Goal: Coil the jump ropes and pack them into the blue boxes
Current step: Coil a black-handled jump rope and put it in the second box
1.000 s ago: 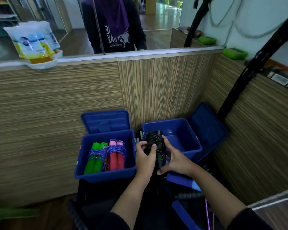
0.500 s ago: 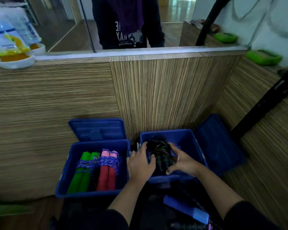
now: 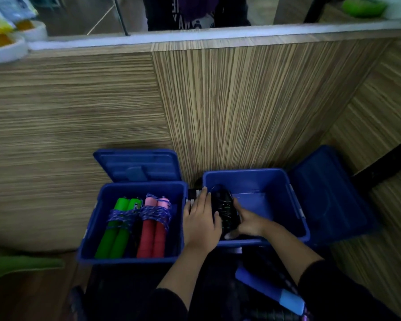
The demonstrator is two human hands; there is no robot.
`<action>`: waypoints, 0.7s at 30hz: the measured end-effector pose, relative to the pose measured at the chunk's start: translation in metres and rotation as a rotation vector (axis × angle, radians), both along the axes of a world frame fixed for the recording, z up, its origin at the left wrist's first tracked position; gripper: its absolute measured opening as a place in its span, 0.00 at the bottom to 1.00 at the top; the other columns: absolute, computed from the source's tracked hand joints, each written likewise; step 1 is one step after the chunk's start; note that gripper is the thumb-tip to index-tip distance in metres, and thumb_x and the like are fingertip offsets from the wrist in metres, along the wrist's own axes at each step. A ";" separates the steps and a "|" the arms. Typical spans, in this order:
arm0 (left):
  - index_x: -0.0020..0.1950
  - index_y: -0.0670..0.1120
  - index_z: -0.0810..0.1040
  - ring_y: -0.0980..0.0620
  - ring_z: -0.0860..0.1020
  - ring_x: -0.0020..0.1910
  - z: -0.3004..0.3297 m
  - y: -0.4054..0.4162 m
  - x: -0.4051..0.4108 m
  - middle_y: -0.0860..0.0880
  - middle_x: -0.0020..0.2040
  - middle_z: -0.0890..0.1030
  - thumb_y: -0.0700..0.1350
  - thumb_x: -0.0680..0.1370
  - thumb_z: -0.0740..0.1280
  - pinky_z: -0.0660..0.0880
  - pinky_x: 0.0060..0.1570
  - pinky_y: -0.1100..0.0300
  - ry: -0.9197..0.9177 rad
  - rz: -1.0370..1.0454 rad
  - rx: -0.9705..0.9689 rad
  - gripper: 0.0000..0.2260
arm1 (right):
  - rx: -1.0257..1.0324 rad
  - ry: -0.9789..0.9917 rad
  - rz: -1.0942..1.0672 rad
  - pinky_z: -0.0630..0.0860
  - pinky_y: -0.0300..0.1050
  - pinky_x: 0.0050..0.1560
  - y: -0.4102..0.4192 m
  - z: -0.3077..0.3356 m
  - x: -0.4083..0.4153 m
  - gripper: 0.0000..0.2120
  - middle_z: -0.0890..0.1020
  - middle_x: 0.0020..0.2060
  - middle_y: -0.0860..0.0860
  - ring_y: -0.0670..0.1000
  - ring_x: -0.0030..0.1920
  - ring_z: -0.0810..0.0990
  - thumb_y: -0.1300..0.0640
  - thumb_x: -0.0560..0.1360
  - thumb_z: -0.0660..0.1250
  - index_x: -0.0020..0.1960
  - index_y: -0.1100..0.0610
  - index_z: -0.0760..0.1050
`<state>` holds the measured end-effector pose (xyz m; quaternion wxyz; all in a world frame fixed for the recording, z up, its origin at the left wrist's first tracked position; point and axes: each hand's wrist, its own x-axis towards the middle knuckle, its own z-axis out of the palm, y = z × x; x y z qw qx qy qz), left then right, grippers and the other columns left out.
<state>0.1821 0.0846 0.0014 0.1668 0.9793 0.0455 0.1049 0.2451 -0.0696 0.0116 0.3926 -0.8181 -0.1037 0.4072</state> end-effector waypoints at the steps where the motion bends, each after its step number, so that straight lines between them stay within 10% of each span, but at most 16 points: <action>1: 0.67 0.42 0.74 0.50 0.73 0.67 -0.001 0.000 0.000 0.47 0.72 0.71 0.51 0.76 0.54 0.65 0.68 0.48 -0.010 0.002 -0.002 0.25 | -0.017 0.004 -0.011 0.68 0.27 0.57 0.003 -0.001 0.000 0.61 0.57 0.73 0.48 0.48 0.69 0.62 0.66 0.64 0.77 0.75 0.53 0.31; 9: 0.66 0.42 0.75 0.49 0.72 0.68 -0.006 0.000 0.000 0.46 0.72 0.70 0.50 0.76 0.54 0.66 0.68 0.47 -0.049 -0.006 -0.017 0.23 | -0.183 -0.169 0.023 0.60 0.41 0.69 0.012 -0.009 0.001 0.56 0.57 0.74 0.59 0.57 0.72 0.62 0.60 0.71 0.72 0.72 0.57 0.26; 16: 0.60 0.46 0.79 0.52 0.78 0.59 0.004 -0.001 -0.022 0.49 0.62 0.79 0.50 0.77 0.56 0.60 0.67 0.48 -0.135 -0.010 0.002 0.18 | -0.338 -0.209 0.026 0.65 0.36 0.57 0.020 -0.006 0.001 0.52 0.68 0.68 0.60 0.56 0.67 0.69 0.62 0.71 0.70 0.75 0.60 0.31; 21: 0.60 0.48 0.79 0.55 0.76 0.61 0.007 0.011 -0.056 0.52 0.61 0.79 0.49 0.77 0.57 0.62 0.69 0.46 -0.156 -0.059 -0.033 0.16 | -0.456 -0.254 0.058 0.67 0.42 0.58 0.021 0.011 -0.010 0.33 0.66 0.68 0.62 0.60 0.65 0.71 0.59 0.74 0.67 0.73 0.63 0.55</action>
